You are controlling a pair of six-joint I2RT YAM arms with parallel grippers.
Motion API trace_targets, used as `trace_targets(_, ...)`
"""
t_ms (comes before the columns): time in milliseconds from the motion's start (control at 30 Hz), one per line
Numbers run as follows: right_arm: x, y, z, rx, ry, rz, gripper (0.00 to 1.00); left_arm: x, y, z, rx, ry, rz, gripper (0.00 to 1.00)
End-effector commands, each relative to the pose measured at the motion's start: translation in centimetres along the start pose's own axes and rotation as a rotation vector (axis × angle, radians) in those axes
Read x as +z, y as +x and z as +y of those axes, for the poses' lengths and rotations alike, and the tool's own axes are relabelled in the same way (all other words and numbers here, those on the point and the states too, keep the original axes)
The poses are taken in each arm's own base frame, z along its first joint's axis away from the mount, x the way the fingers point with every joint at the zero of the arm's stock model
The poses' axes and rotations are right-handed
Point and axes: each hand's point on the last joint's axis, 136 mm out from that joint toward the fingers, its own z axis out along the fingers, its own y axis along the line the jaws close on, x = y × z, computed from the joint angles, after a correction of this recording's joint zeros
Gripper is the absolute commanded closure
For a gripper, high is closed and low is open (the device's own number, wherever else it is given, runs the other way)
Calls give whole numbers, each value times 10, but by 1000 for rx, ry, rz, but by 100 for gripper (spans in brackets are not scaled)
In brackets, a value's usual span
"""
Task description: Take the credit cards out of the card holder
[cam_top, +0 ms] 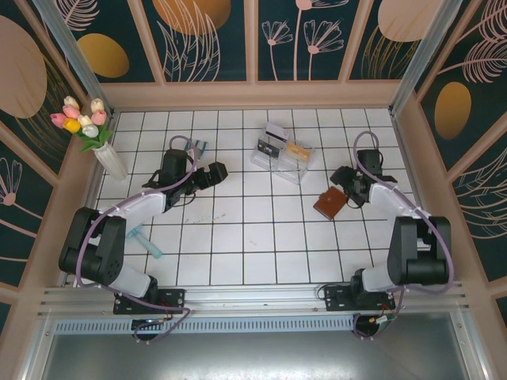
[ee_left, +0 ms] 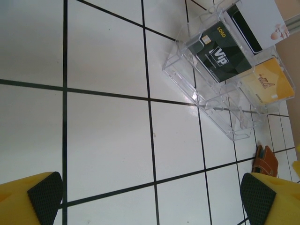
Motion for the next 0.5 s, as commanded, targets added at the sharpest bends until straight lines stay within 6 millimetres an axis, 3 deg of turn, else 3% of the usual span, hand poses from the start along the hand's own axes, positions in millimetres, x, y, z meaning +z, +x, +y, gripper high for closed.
trace_targets(0, 9, -7, 8, -27, -20, 14, 23, 4, 1, -7, 8, 11, 18, 1)
trace_targets(100, 20, -12, -2, -32, 46, 13, 19, 4, 5, -2, -1, 0, 23, 1)
trace_targets(300, 35, -15, -1, -76, 60, 37, 19, 6, 11, -3, -8, 4, 36, 1)
trace_targets(467, 37, 10, 6, -113, 22, 127, 22, 8, 12, -5, -1, 11, 46, 1)
